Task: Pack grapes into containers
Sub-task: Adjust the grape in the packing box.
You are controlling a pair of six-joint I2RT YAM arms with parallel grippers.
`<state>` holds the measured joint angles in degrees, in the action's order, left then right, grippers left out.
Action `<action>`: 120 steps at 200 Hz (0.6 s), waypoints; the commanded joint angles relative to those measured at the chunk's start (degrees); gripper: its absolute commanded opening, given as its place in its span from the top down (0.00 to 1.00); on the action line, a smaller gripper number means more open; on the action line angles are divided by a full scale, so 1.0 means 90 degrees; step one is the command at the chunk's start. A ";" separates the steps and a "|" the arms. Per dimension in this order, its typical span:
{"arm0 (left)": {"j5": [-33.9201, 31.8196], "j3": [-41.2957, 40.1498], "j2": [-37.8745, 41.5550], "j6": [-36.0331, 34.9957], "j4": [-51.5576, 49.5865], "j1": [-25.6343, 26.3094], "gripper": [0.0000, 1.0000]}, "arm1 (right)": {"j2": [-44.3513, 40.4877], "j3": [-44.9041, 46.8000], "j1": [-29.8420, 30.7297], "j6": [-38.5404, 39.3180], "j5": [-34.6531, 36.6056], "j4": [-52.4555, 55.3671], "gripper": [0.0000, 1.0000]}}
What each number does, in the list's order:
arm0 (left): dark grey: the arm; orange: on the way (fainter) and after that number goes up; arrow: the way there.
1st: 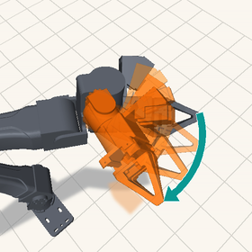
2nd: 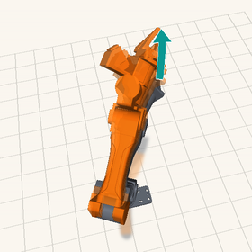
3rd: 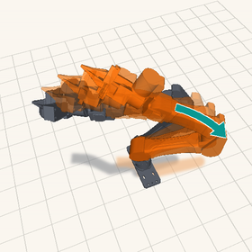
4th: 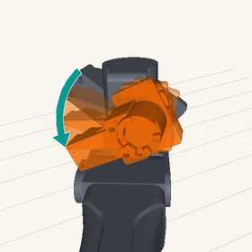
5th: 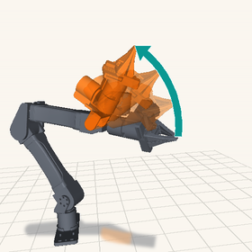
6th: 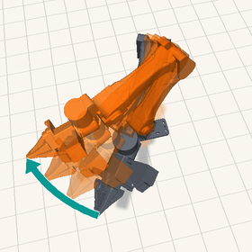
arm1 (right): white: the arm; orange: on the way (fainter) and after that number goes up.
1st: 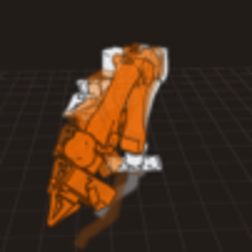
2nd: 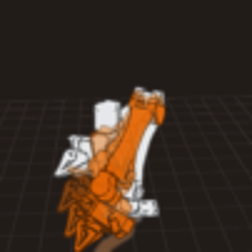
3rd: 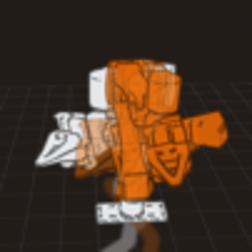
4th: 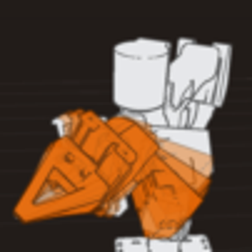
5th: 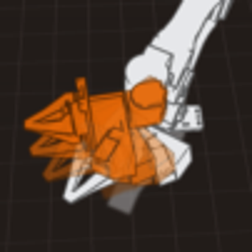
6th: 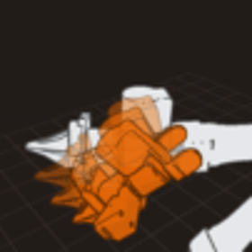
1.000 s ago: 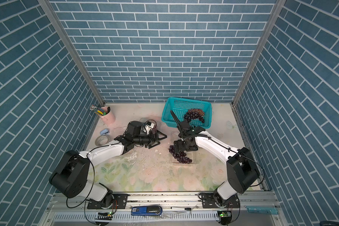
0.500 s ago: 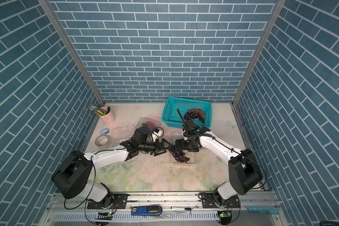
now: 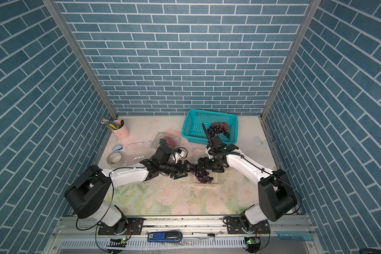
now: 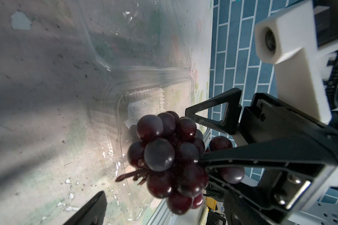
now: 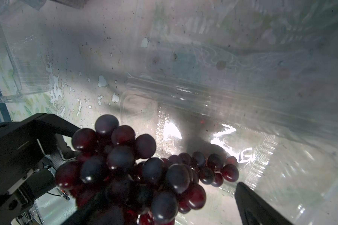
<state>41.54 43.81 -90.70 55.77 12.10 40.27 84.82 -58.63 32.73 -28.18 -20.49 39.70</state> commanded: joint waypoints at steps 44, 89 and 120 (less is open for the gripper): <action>-0.0133 0.0388 -0.0426 0.0158 0.0359 0.0130 0.05 | -0.0244 0.0156 0.0012 0.0085 -0.0187 -0.0144 0.02; -0.0170 0.0571 -0.0630 0.0256 0.0467 0.0271 0.04 | -0.0253 0.0232 0.0006 0.0107 -0.0191 -0.0154 0.02; -0.0019 0.0505 -0.0529 0.0254 0.0466 0.0258 0.04 | -0.0316 0.0041 0.0005 0.0243 0.0002 0.0157 0.02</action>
<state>41.30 47.66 -95.88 58.02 14.92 42.30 83.92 -56.73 32.34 -28.18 -20.43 38.48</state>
